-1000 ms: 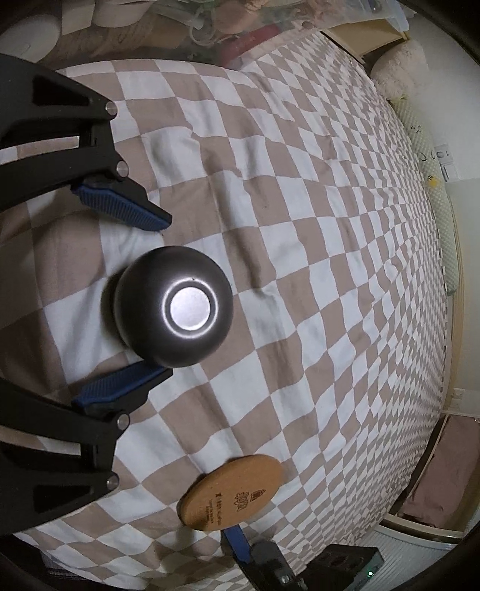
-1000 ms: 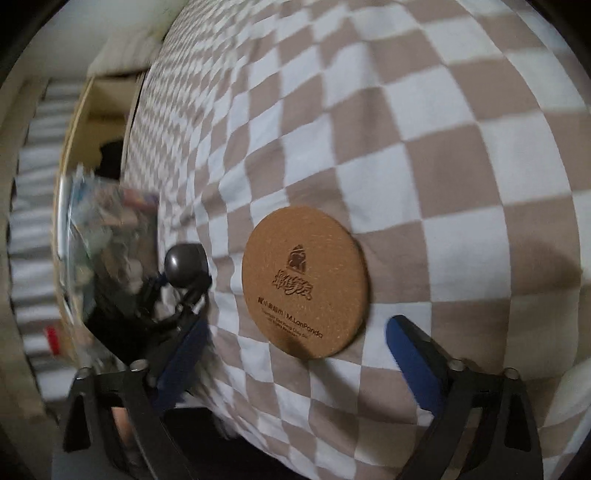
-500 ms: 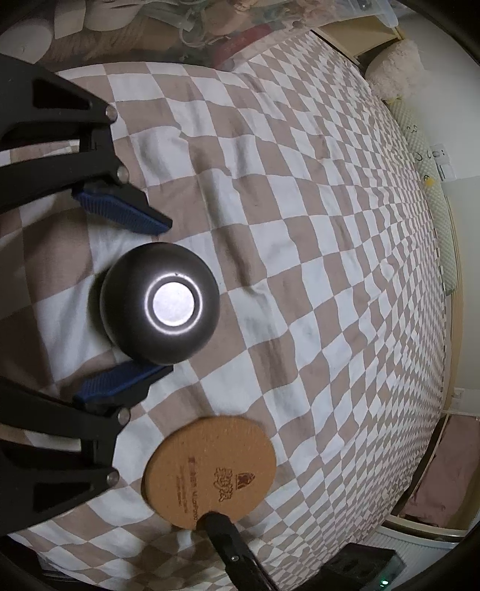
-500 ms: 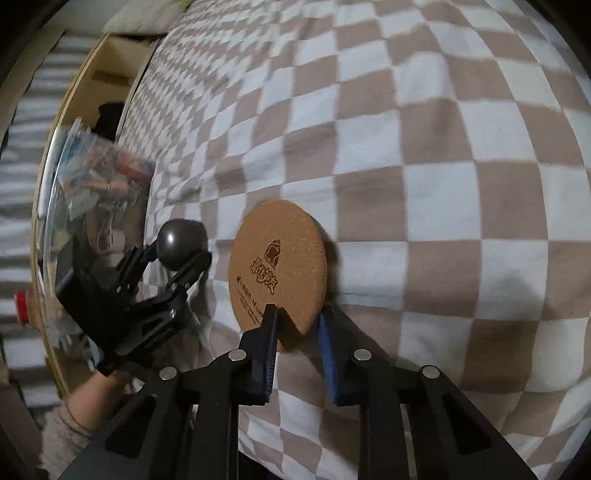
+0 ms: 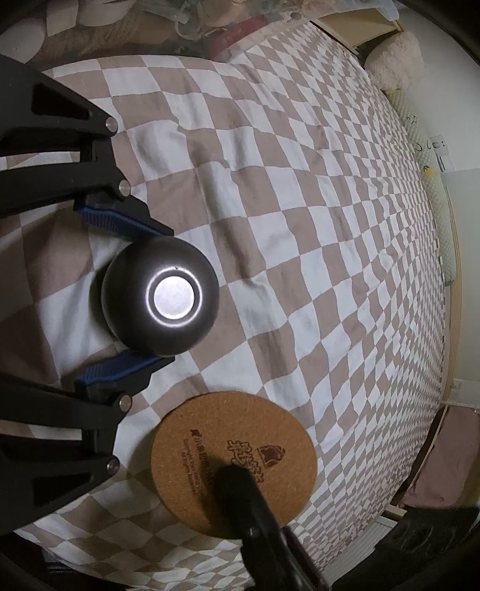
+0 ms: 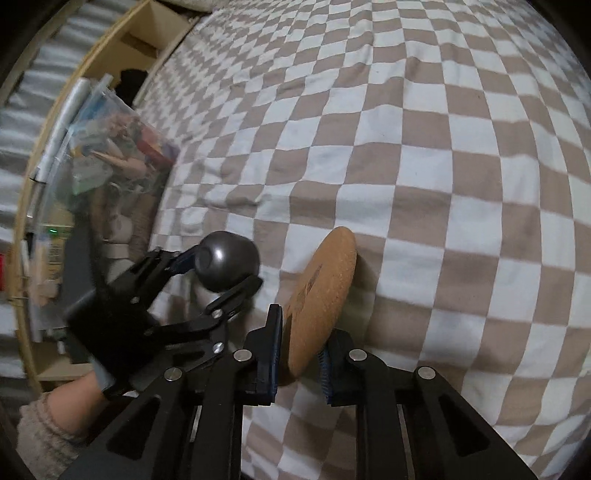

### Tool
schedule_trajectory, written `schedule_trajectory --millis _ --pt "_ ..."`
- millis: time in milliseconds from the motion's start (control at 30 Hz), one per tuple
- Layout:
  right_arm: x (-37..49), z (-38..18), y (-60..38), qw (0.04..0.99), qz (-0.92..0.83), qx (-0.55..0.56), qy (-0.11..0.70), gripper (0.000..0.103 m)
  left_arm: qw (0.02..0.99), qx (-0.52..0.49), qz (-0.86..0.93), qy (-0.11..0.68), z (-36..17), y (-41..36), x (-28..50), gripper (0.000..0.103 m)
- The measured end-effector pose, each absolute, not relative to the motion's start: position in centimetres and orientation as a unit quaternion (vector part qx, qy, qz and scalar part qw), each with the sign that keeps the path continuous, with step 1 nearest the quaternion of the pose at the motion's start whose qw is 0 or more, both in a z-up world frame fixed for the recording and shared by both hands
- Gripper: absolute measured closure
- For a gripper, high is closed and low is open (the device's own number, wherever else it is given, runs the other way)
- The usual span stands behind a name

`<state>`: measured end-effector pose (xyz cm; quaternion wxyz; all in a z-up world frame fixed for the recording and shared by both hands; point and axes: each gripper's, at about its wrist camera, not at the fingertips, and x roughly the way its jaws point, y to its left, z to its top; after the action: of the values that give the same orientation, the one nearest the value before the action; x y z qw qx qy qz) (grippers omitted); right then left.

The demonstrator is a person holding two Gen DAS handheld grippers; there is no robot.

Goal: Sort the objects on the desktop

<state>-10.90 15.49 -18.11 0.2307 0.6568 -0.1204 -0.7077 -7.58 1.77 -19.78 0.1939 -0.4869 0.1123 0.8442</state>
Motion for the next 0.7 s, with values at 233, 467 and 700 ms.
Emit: schedule_trajectory --millis 233,467,700 --pt "-11.2 -18.2 14.9 0.225 -0.710 0.659 -0.103 0.093 0.202 -0.483 0.843 0.123 -19.5 1.7 -7.6 0.046" --pt "-11.0 -16.2 14.6 0.242 -0.717 0.644 -0.113 0.093 0.203 -0.471 0.849 0.124 -17.6 1.5 -6.0 0.046" --pt "-10.8 -13.2 15.1 0.242 -0.742 0.614 -0.116 0.093 0.190 -0.439 0.871 0.116 -12.3 0.5 -5.8 0.046"
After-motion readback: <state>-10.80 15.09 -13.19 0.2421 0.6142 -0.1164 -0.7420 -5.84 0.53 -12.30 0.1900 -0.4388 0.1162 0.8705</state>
